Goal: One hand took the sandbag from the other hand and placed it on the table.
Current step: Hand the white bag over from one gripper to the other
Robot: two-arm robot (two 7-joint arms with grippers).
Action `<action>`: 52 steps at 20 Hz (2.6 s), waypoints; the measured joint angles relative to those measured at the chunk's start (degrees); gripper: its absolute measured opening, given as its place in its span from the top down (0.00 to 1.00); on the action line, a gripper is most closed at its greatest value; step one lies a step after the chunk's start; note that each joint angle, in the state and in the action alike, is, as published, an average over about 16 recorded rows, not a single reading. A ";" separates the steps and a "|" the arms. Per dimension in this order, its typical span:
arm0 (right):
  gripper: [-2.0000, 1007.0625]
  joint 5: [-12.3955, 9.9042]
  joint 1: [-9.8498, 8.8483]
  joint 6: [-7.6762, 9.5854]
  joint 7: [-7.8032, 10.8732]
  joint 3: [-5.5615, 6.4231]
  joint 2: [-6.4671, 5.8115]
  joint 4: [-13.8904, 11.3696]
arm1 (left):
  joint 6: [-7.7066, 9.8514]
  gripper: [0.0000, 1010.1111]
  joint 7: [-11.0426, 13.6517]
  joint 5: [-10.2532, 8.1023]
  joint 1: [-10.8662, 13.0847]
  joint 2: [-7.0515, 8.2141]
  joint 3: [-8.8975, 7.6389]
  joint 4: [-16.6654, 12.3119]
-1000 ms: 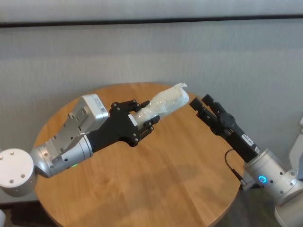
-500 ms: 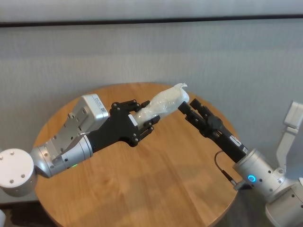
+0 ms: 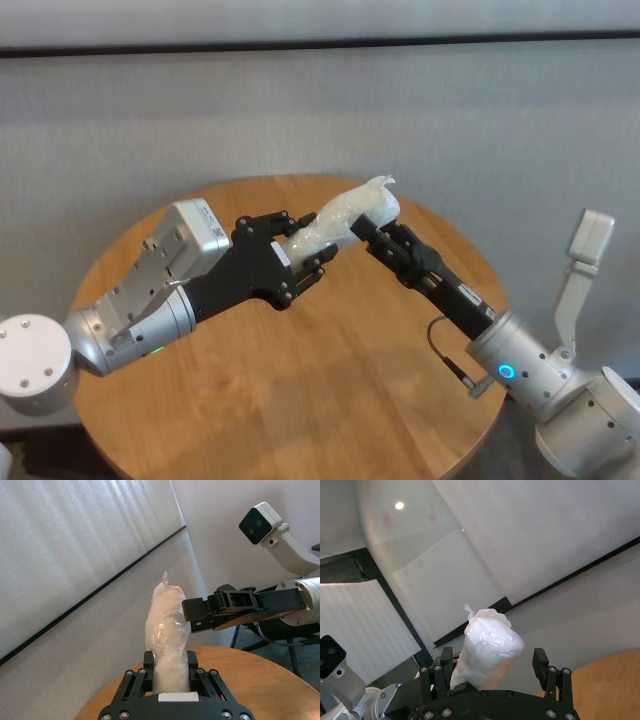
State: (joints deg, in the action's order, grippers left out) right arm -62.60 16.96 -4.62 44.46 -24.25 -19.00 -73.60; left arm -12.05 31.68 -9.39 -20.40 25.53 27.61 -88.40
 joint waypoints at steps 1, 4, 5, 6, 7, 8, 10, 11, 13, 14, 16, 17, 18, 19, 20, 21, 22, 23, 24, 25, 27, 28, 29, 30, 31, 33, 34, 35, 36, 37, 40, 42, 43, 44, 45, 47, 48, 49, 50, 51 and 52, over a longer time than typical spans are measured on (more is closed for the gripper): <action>0.00 -0.16 0.37 0.07 0.20 -0.21 0.18 0.44 | 0.00 0.59 0.00 0.00 0.00 0.00 0.00 0.00; 0.00 -0.60 1.43 0.25 0.74 -0.74 0.70 1.69 | 0.00 0.59 0.00 0.00 0.00 0.00 0.00 0.00; 0.00 -0.73 1.77 0.31 0.91 -0.90 0.86 2.08 | 0.00 0.59 0.00 0.00 0.00 0.00 0.00 0.00; 0.00 -0.85 2.08 0.36 1.07 -1.05 1.01 2.44 | 0.00 0.59 0.00 0.00 0.00 0.00 0.00 0.00; 0.00 -0.96 2.39 0.41 1.21 -1.19 1.15 2.79 | 0.00 0.59 0.00 0.00 0.00 0.00 0.00 0.00; 0.00 -1.06 2.66 0.47 1.33 -1.33 1.28 3.10 | 0.00 0.59 0.00 0.00 0.00 0.00 0.00 0.00; 0.00 -1.24 3.17 0.58 1.52 -1.58 1.52 3.66 | 0.00 0.59 0.00 0.00 0.00 0.00 0.00 0.00; 0.00 -1.29 3.38 0.63 1.54 -1.71 1.62 3.89 | 0.00 0.59 0.00 0.00 0.00 0.00 0.00 0.00; 0.01 -1.33 3.76 0.74 1.49 -1.96 1.78 4.30 | 0.00 0.59 0.00 0.00 0.00 0.00 0.00 0.00; 0.01 -1.33 3.93 0.80 1.44 -2.08 1.85 4.47 | 0.00 0.59 0.00 0.00 0.00 0.00 0.00 0.00; 0.00 -1.28 4.17 0.92 1.31 -2.31 1.94 4.71 | 0.00 0.59 0.00 0.00 0.00 0.00 0.00 0.00; 0.00 -1.25 4.25 0.98 1.25 -2.41 1.96 4.80 | 0.00 0.59 0.00 0.00 0.00 0.00 0.00 0.00; 0.00 -1.21 4.33 1.03 1.17 -2.51 1.99 4.88 | 0.00 0.59 0.00 0.00 0.00 0.00 0.00 0.00; 0.00 -1.16 4.39 1.08 1.10 -2.60 2.01 4.94 | 0.00 0.59 0.00 0.00 0.00 0.00 0.00 0.00; 0.00 -1.11 4.44 1.13 1.02 -2.69 2.02 4.99 | 0.00 0.59 0.00 0.00 0.00 0.00 0.00 0.00; 0.00 -1.06 4.48 1.17 0.94 -2.77 2.03 5.03 | 0.00 0.59 0.00 0.00 0.00 0.00 0.00 0.00; 0.00 -1.00 4.52 1.20 0.87 -2.84 2.03 5.06 | 0.00 0.59 0.00 0.00 0.00 0.00 0.00 0.00; 0.00 -0.94 4.55 1.22 0.80 -2.89 2.03 5.08 | 0.00 0.59 0.00 0.00 0.00 0.00 0.00 0.00; 0.00 -0.89 4.57 1.23 0.74 -2.93 2.04 5.09 | 0.00 0.59 0.00 0.00 0.00 0.00 0.00 0.00; 0.01 -0.84 4.59 1.24 0.69 -2.96 2.03 5.10 | 0.00 0.59 0.00 0.00 0.00 0.00 0.00 0.00; 0.01 -0.75 4.62 1.25 0.65 -2.99 2.03 5.11 | 0.00 0.59 0.00 0.00 0.00 0.00 0.00 0.00; 0.02 -0.73 4.62 1.25 0.67 -2.99 2.03 5.11 | 0.00 0.59 0.00 0.00 0.00 0.00 0.00 0.00; 0.03 -0.72 4.61 1.24 0.70 -2.98 2.03 5.10 | 0.00 0.59 0.00 0.00 0.00 0.00 0.00 0.00; 0.04 -0.73 4.60 1.23 0.73 -2.97 2.03 5.08 | 0.00 0.59 0.00 0.00 0.00 0.00 0.00 0.00; 0.05 -0.74 4.58 1.23 0.77 -2.95 2.03 5.07 | 0.00 0.59 0.00 0.00 0.00 0.00 0.00 0.00; 0.08 -0.76 4.54 1.20 0.82 -2.92 2.02 5.03 | 0.00 0.59 0.00 0.00 0.00 0.00 0.00 0.00; 0.10 -0.77 4.53 1.19 0.85 -2.90 2.02 5.02 | 0.00 0.59 0.00 0.00 0.00 0.00 0.00 0.00; 0.12 -0.78 4.51 1.18 0.88 -2.89 2.02 5.00 | 0.00 0.59 0.00 0.00 0.00 0.00 0.00 0.00; 0.15 -0.79 4.49 1.17 0.91 -2.87 2.02 4.98 | 0.00 0.59 0.00 0.01 0.00 0.00 0.00 0.00; 0.17 -0.80 4.47 1.16 0.94 -2.85 2.01 4.96 | 0.00 0.59 0.00 0.01 0.00 0.00 0.00 0.00; 0.25 -0.82 4.44 1.14 0.99 -2.82 2.01 4.93 | 0.00 0.59 0.00 0.01 0.00 0.00 0.00 0.00; 0.29 -0.83 4.42 1.12 1.01 -2.81 2.00 4.91 | 0.01 0.59 0.00 0.01 0.00 0.00 0.00 0.00; 0.31 -0.84 4.41 1.12 1.02 -2.80 1.99 4.91 | 0.01 0.59 0.00 0.01 0.00 0.00 0.00 0.00; 0.33 -0.84 4.40 1.11 1.03 -2.79 1.99 4.90 | 0.01 0.59 0.00 0.01 0.00 0.00 0.00 0.00; 0.35 -0.84 4.40 1.11 1.04 -2.79 1.99 4.90 | 0.01 0.59 0.00 0.01 0.00 0.00 0.00 0.00; 0.37 -0.85 4.38 1.10 1.05 -2.78 1.98 4.89 | 0.01 0.59 0.00 0.01 0.00 0.00 0.00 0.00; 0.38 -0.85 4.38 1.09 1.05 -2.77 1.98 4.89 | 0.01 0.59 0.00 0.01 0.00 0.00 0.00 0.00; 0.39 -0.86 4.37 1.09 1.06 -2.77 1.97 4.88 | 0.01 0.59 0.00 0.01 0.00 0.00 0.00 0.00; 0.40 -0.86 4.37 1.08 1.06 -2.76 1.97 4.88 | 0.01 0.59 0.00 0.01 0.00 0.00 0.00 0.00; 0.40 -0.86 4.37 1.08 1.06 -2.76 1.97 4.87 | 0.01 0.59 0.00 0.01 0.00 0.00 0.00 0.00; 0.40 -0.87 4.36 1.07 1.07 -2.75 1.97 4.87 | 0.01 0.59 0.00 0.01 0.00 0.00 0.00 0.00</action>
State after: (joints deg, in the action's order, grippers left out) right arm -63.47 21.32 -3.55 45.53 -27.00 -17.04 -68.73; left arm -12.04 31.68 -9.39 -20.40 25.53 27.61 -88.40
